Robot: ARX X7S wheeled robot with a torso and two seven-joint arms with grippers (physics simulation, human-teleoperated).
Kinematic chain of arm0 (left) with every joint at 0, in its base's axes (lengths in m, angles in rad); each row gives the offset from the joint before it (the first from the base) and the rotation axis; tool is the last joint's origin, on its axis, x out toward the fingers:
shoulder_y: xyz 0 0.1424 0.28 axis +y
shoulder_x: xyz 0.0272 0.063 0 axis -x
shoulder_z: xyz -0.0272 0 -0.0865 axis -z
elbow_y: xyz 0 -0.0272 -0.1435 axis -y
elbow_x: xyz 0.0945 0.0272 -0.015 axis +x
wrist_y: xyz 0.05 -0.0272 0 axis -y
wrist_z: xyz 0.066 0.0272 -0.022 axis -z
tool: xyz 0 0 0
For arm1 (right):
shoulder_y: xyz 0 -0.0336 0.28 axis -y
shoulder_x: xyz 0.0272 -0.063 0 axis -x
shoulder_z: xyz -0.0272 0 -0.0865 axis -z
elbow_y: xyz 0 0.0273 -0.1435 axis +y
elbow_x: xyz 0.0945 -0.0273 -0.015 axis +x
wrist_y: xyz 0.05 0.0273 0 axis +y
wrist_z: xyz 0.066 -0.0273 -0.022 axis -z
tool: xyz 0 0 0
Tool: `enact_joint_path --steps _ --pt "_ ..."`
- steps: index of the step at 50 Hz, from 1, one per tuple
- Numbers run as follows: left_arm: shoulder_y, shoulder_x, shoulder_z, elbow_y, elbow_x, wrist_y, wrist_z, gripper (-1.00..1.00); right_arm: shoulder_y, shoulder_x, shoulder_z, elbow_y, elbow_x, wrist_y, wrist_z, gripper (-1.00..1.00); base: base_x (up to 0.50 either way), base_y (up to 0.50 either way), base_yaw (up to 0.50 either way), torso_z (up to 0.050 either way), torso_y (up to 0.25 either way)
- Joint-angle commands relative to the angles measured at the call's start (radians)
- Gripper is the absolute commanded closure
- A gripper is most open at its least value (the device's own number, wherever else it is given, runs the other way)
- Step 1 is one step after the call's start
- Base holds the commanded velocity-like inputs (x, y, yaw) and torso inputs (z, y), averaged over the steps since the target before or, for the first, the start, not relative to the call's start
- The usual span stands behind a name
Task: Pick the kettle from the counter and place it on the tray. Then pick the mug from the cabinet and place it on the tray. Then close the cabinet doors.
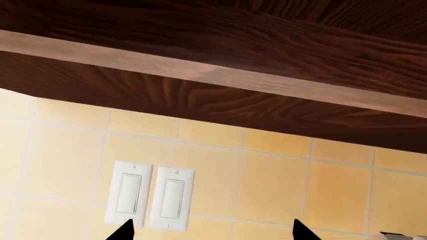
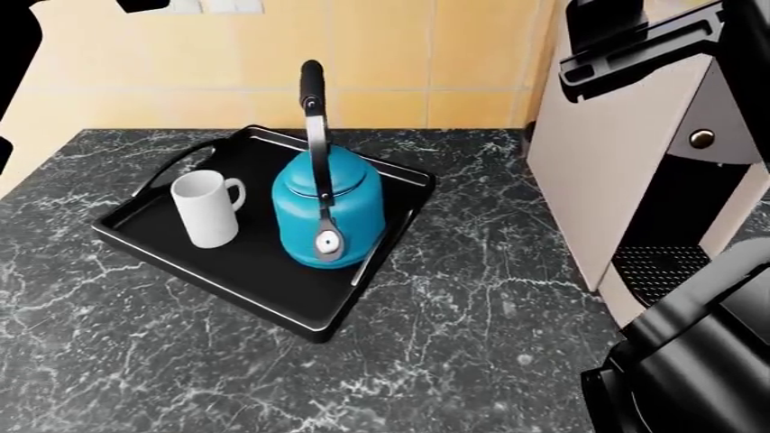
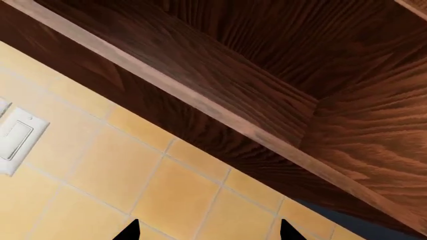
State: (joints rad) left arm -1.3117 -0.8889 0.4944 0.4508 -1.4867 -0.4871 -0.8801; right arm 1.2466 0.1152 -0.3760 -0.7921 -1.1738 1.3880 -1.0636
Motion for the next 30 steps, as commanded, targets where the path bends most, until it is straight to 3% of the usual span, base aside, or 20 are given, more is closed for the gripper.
enact_joint_path --steps 1,30 --pt "0.003 -0.001 -0.001 -0.003 0.003 0.001 0.003 -1.00 0.001 -0.002 0.000 0.003 0.004 -0.003 0.004 -1.00 0.00 0.18 0.00 0.000 0.000" --pt "0.006 -0.002 -0.001 -0.012 0.006 -0.003 0.011 -1.00 0.009 -0.005 -0.004 0.010 0.012 -0.002 0.009 -1.00 0.00 0.18 0.00 0.000 0.000"
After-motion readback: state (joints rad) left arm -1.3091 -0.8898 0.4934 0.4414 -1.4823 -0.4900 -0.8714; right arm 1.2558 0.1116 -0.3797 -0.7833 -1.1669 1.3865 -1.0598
